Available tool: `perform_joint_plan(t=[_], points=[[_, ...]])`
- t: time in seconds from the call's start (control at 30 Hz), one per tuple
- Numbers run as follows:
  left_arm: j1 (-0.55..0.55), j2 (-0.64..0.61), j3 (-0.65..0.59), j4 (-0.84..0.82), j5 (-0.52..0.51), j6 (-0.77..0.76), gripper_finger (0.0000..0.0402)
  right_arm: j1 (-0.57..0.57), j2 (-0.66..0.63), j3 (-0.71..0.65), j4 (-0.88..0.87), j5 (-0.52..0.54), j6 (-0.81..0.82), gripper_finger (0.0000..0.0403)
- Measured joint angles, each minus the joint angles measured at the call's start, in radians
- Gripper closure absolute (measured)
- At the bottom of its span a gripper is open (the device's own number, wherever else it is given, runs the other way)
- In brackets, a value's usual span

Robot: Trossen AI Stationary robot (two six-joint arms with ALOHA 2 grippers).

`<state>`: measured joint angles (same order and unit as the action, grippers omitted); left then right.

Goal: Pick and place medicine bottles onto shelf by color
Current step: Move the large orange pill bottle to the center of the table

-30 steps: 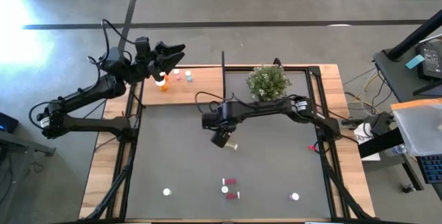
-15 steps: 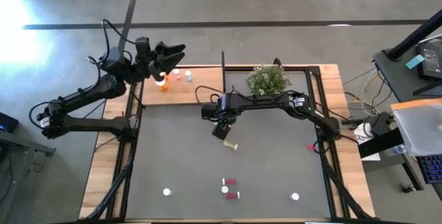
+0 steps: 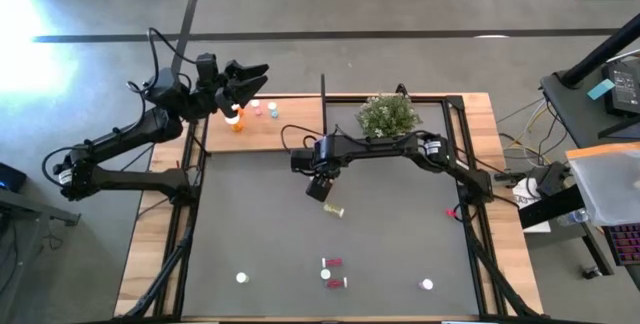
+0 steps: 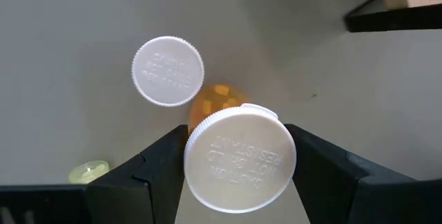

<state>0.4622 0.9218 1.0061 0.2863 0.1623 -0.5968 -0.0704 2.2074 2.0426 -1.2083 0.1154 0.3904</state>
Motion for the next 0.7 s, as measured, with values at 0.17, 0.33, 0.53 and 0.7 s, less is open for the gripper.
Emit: perform_joint_plan(t=[0.17, 0.33, 0.53, 0.7], points=[[0.000, 0.001, 0.000, 0.000, 0.000, 0.000, 0.0118, 0.000, 0.000, -0.001, -0.001, 0.002, -0.002, 0.0181], [0.000, 0.001, 0.000, 0.000, -0.003, 0.000, 0.0118, 0.000, 0.000, -0.001, 0.001, 0.063, 0.009, 0.0181], [0.000, 0.001, 0.000, 0.000, -0.003, 0.000, 0.0118, 0.000, 0.000, -0.001, -0.002, 0.064, 0.001, 0.0181], [0.000, 0.001, 0.000, 0.000, -0.003, 0.000, 0.0118, 0.000, 0.000, -0.001, -0.005, 0.063, 0.000, 0.0181]])
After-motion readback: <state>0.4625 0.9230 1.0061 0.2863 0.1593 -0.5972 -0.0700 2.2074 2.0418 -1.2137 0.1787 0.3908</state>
